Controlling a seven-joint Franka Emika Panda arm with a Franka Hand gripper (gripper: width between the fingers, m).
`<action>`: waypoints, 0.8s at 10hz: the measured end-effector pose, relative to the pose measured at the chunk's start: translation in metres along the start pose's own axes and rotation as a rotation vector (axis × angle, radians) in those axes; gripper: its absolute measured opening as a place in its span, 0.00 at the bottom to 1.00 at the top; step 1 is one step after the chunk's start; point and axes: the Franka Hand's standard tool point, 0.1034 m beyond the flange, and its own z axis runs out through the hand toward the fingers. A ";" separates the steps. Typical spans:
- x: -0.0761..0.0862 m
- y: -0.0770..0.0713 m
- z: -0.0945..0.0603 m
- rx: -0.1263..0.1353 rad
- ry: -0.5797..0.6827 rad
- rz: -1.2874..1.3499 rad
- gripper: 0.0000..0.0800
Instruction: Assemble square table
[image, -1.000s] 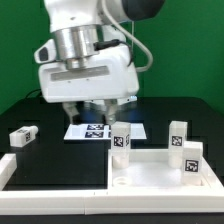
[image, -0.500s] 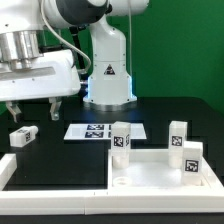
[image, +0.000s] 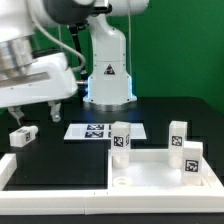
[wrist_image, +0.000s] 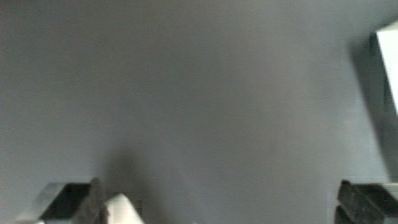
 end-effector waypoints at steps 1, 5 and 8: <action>-0.007 0.025 -0.003 0.007 -0.090 0.021 0.81; -0.011 0.081 -0.015 0.023 -0.345 0.082 0.81; -0.012 0.080 -0.012 0.031 -0.430 0.080 0.81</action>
Offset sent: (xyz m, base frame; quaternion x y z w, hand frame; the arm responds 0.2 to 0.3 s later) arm -0.0344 -0.0320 -0.0129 0.0541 -0.2079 0.0373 0.9759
